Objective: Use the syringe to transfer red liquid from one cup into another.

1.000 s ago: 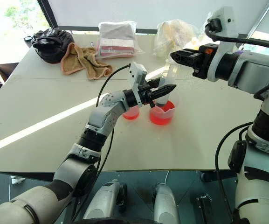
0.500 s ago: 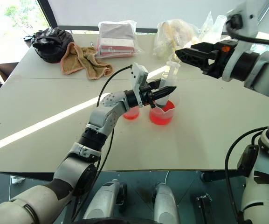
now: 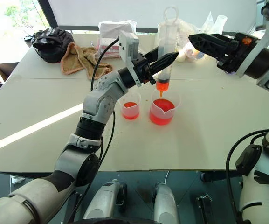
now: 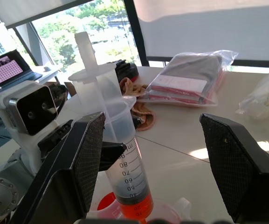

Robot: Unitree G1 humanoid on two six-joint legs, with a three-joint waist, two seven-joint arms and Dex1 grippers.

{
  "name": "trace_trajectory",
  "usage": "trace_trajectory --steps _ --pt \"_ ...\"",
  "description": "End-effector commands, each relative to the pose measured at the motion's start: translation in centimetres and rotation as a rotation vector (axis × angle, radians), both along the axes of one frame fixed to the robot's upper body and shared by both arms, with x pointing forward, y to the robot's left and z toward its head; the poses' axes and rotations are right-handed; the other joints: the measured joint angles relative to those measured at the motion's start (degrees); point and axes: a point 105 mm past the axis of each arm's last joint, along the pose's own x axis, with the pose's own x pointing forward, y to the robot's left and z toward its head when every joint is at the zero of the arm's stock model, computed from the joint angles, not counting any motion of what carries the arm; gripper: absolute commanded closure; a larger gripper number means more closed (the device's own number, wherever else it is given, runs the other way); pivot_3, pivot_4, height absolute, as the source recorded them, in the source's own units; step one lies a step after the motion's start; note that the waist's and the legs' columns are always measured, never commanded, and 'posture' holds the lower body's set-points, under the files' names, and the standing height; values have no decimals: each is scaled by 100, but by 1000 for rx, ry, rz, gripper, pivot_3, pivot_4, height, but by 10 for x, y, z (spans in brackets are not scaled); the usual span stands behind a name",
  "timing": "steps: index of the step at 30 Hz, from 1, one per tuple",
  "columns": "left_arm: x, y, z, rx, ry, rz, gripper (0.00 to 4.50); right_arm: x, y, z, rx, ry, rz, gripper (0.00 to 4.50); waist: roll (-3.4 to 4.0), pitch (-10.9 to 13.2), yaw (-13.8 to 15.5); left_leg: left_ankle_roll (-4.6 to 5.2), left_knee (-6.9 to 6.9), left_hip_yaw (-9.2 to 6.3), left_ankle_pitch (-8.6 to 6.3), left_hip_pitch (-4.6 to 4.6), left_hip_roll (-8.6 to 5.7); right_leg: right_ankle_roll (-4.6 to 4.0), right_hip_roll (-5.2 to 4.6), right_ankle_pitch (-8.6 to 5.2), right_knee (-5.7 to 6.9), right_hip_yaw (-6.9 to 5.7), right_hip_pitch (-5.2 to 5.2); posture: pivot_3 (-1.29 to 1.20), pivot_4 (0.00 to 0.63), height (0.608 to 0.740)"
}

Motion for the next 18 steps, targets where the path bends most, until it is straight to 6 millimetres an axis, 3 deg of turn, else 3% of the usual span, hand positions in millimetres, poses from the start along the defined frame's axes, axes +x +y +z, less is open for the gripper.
trace_trajectory --steps 1,6,11,15,18 --pt "-9 1 13 -30 -36 -19 3050 -6 -1 13 5 -67 -3 1152 0 0 -5 0 0 0 0 0 0 0 0 0 0 0 -1 0 150 740" --pt "-12 11 31 -68 -56 -2 3050 -5 1 10 -4 -61 0 1152 0 0 -5 0 0 0 0 0 1 1 2 1 1 0 -2 0 150 740" --pt "-15 46 55 -64 -136 84 3050 -7 21 -1 -48 -36 65 1152 0 0 -22 0 0 -2 0 0 2 1 3 1 2 0 -2 0 150 740" --pt "-16 73 55 -18 -175 177 3050 -10 40 -9 -72 -26 132 1152 3 0 -64 0 -1 -2 0 2 6 2 6 1 7 0 -3 0 150 740" --pt "-18 82 49 4 -186 218 3050 -11 46 -8 -75 -29 162 1152 4 -1 -17 0 0 -4 0 3 3 2 6 1 6 0 2 0 150 740"
